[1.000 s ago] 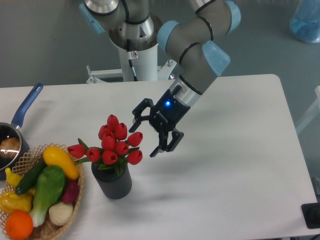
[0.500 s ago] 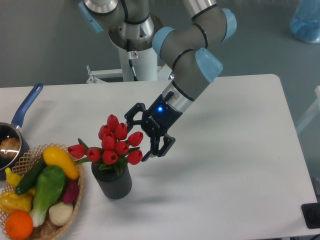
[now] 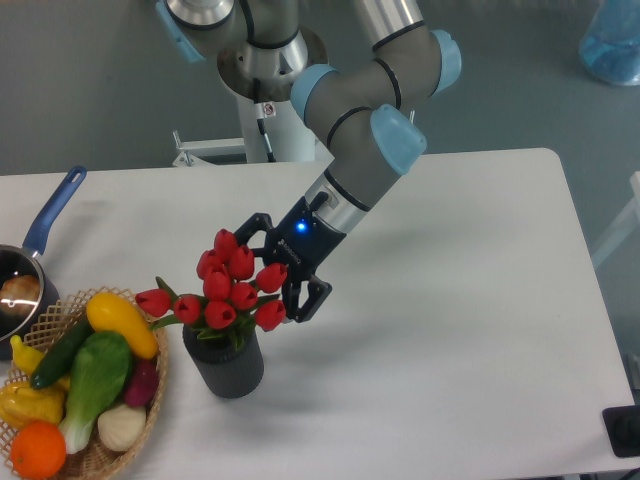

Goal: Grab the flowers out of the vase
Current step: 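Lower the gripper around the tulip stems below the blooms, then close the gripper on the tulip bunch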

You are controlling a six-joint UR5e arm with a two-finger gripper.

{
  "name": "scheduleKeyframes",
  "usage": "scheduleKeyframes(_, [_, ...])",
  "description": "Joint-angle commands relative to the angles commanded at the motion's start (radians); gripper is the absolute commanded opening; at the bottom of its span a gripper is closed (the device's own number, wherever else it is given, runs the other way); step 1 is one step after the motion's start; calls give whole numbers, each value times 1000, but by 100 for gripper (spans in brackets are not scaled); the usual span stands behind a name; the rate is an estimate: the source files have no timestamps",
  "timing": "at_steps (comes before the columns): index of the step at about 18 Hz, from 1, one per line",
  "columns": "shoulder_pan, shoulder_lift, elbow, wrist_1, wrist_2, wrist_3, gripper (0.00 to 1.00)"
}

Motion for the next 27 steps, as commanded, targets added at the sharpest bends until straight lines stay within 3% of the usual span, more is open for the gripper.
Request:
scheduleKeyframes(3, [-18,-12,0,29,-9,-26,100])
scheduleKeyframes(24, [-12,-40,-5,45,-152,-37,100])
scheduleKeyframes(27, [-14,-55,-3,61,-153,-34,96])
